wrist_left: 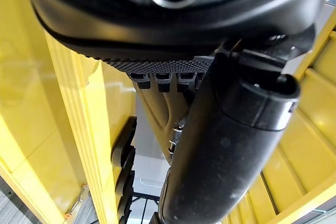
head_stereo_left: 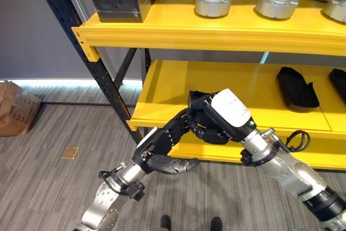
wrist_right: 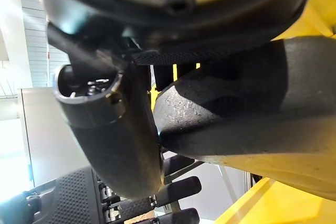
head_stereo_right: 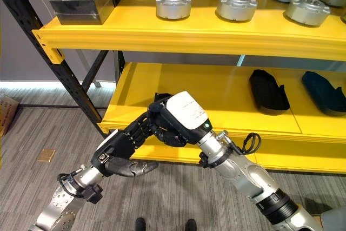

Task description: Move parts from the plastic box to the shelf.

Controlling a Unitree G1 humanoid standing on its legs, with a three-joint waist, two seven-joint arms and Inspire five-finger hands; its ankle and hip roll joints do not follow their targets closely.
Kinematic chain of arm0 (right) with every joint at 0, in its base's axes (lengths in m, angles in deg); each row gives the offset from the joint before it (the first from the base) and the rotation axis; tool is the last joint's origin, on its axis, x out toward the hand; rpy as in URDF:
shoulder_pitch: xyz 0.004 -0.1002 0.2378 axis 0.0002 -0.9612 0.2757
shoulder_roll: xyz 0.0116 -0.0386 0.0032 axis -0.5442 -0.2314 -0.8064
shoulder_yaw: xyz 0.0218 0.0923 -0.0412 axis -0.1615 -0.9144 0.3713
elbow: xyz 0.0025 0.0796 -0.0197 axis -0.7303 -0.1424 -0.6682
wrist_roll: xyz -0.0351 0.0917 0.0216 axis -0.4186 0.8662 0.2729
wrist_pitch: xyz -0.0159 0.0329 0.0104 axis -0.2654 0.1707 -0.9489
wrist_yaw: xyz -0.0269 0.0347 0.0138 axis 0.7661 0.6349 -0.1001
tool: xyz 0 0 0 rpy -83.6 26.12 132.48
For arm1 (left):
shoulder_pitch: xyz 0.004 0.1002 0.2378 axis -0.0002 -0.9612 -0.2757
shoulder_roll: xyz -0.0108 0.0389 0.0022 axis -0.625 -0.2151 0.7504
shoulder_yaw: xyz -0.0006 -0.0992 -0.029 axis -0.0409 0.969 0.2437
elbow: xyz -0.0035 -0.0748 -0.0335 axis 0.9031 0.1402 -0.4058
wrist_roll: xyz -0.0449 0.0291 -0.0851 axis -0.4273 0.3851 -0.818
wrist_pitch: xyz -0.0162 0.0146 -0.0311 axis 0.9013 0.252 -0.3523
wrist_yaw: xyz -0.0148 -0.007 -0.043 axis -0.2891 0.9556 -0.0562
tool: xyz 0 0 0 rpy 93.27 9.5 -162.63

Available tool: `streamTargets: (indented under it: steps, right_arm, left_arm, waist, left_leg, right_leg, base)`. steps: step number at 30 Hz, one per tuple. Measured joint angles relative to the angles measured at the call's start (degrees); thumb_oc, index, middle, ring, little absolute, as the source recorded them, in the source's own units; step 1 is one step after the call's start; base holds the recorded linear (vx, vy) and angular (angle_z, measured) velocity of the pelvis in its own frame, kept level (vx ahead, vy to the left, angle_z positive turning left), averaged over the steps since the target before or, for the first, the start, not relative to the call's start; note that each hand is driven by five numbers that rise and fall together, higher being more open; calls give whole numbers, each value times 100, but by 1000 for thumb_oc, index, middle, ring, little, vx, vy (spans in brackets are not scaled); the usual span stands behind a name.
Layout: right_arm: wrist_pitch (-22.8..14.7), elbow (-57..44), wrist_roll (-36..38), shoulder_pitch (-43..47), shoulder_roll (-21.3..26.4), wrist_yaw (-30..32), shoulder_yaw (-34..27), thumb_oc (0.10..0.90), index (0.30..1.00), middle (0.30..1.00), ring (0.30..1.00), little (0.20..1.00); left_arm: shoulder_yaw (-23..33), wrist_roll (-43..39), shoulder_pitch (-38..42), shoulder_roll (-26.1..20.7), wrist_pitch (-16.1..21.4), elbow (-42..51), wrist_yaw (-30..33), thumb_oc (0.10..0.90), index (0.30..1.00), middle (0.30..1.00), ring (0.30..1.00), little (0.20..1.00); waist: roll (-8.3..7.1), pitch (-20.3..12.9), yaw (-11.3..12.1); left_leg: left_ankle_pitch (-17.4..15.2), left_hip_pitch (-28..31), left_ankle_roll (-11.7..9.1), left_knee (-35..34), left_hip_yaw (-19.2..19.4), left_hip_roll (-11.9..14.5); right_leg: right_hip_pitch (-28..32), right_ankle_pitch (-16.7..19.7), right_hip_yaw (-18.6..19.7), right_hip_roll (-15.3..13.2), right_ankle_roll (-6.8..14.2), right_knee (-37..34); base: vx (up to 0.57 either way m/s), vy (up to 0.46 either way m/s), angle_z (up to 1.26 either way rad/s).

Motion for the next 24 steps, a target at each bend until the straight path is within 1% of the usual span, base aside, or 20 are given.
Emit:
streamTargets:
  steps: [6,11,12,13,15,17,18,19,21,22,23,24]
  right_arm:
    - [-42,-48,-1,2,137,-46,-3,400,300,300,300,300]
    - [-136,-52,-87,2,266,-111,-33,400,300,300,300,300]
    - [-144,-52,-120,2,268,-121,-37,400,300,300,300,300]
    - [-145,-52,-124,2,273,-129,-39,400,300,300,300,300]
    - [-154,-50,-189,2,276,-128,-42,400,300,300,300,300]
    - [-191,15,-287,-29,278,-91,-47,400,300,300,300,300]
    - [-193,29,-340,-57,284,-92,-47,400,300,300,300,300]
    - [-206,30,-342,-76,289,-92,-47,400,300,300,300,300]
    - [-285,29,-349,-125,280,-92,-95,400,300,300,300,300]
    - [-334,4,-385,-227,272,-90,-147,400,300,300,300,300]
    - [-329,-13,-457,-200,271,-90,-146,400,300,300,300,300]
    - [-307,2,-475,-121,270,-89,-135,400,300,300,300,300]
  left_arm:
    - [-14,2,-26,-2,-1,27,0,900,1000,1000,1000,1000]
    - [-67,-19,-29,-5,-1,26,-1,900,1000,1000,1000,1000]
    - [-87,-65,-36,-6,-1,23,-2,900,1000,1000,1000,1000]
    - [-132,-207,-36,-13,-1,20,-4,900,1000,1000,1000,1000]
    - [-136,-209,-36,-30,-1,15,-4,900,1000,1000,1000,1000]
    - [-217,-211,8,-35,37,-87,-18,900,1000,1000,1000,1000]
    - [-282,-211,-3,-78,37,-90,-17,900,1000,1000,1000,1000]
    - [-292,-211,-12,-103,39,-90,-18,900,1000,1000,1000,1000]
    - [-284,-225,-10,-150,64,-88,-55,900,1000,1000,1000,1000]
    - [-282,-227,-34,-229,65,-86,-104,900,1000,1000,1000,1000]
    - [-276,-228,-29,-269,75,-82,-115,900,1000,1000,1000,1000]
    - [-288,-234,-15,-250,120,-82,-108,900,1000,1000,1000,1000]
  waist:
    - [-2,-1,1]
    - [-20,-5,-24]
    - [-47,-9,-31]
    - [-114,-13,-39]
    - [-191,-9,-38]
    - [-215,4,-73]
    - [-238,10,-121]
    - [-339,29,-125]
    - [-418,76,-149]
    - [-438,77,-129]
    - [-427,83,-131]
    - [-397,100,-141]
  left_leg:
    - [-15,27,22,0,93,-24]
    - [-48,40,74,-1,135,-99]
    - [-54,40,83,-1,127,-127]
    - [-52,38,99,-1,110,-170]
    - [-53,35,143,-1,102,-208]
    - [-77,9,287,0,46,-270]
    - [-66,2,301,-1,17,-288]
    - [-76,41,324,0,60,-399]
    - [-77,31,341,-4,31,-486]
    - [-77,18,338,-23,5,-491]
    - [-76,-32,338,-24,-15,-489]
    - [-69,-107,330,-25,-30,-485]
  right_leg:
    - [-9,22,67,-27,23,2]
    - [-11,43,98,-99,57,3]
    - [-11,51,97,-115,68,5]
    - [-6,53,88,-130,72,6]
    - [-20,52,81,-155,90,48]
    - [-262,-81,35,-220,203,548]
    - [-387,-168,-73,-299,218,805]
    - [-400,-256,-93,-416,220,887]
    - [-448,-309,-27,-567,275,951]
    - [-356,-265,16,-568,321,668]
    - [-247,-96,76,-523,374,353]
    - [-110,123,249,-467,422,-12]
  base:
    - [7,152,-6]
    - [-23,201,-3]
    - [-52,249,3]
    - [-70,224,3]
    - [-91,228,4]
    - [-43,95,10]
    - [0,44,7]
    - [0,0,0]
    - [56,-79,6]
    - [98,-150,12]
    - [135,-192,5]
    - [183,-248,-3]
